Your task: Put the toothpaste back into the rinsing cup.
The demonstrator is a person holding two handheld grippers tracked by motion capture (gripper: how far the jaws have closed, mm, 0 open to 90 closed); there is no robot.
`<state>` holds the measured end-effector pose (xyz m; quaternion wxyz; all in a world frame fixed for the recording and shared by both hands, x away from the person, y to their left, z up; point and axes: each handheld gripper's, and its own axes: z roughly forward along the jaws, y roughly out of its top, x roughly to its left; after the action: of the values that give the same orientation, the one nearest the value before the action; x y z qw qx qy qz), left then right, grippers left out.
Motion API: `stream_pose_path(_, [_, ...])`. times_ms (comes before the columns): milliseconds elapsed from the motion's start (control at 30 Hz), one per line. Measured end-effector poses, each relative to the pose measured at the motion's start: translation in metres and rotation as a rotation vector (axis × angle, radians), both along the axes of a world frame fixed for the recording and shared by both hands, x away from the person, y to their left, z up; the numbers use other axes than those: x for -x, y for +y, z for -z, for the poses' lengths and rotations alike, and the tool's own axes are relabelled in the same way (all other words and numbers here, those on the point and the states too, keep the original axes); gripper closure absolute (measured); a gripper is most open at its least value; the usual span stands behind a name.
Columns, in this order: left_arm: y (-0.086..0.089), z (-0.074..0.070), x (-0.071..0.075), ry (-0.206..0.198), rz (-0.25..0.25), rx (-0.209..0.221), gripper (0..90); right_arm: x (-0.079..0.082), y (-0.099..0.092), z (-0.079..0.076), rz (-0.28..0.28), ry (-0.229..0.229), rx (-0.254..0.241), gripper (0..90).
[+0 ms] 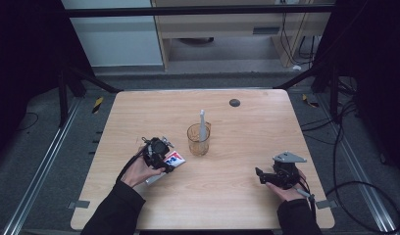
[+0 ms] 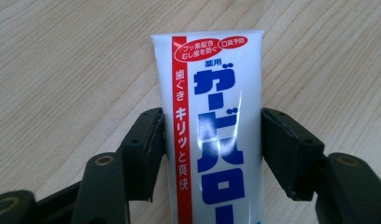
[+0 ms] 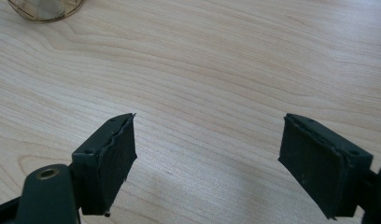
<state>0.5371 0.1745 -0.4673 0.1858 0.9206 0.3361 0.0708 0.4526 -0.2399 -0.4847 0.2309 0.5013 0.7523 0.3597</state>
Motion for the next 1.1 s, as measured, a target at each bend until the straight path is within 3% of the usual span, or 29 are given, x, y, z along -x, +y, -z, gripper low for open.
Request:
stream_pose_path(367, [-0.002, 0.003, -0.001, 0.015, -0.011, -0.013, 42.7, 0.000, 0.000, 0.000, 0.005, 0.000, -0.001, 18.4])
stream_pose_path(600, [0.006, -0.003, -0.001, 0.024, -0.043, 0.042, 61.5, 0.000, -0.001, 0.000, 0.006, -0.002, 0.008, 18.4])
stream_pose_path(733, [0.011, -0.006, 0.000, 0.037, -0.060, 0.063, 65.8, 0.000, -0.003, 0.001, 0.007, -0.002, 0.007, 18.5])
stream_pose_path(900, [0.015, -0.009, 0.003, 0.016, -0.067, 0.061, 67.4, 0.000, -0.004, 0.001, 0.010, -0.001, 0.008, 18.5])
stream_pose_path(1100, [0.029, -0.027, 0.008, -0.043, -0.100, 0.121, 68.2, 0.001, -0.005, 0.001, 0.012, -0.001, 0.010, 18.5])
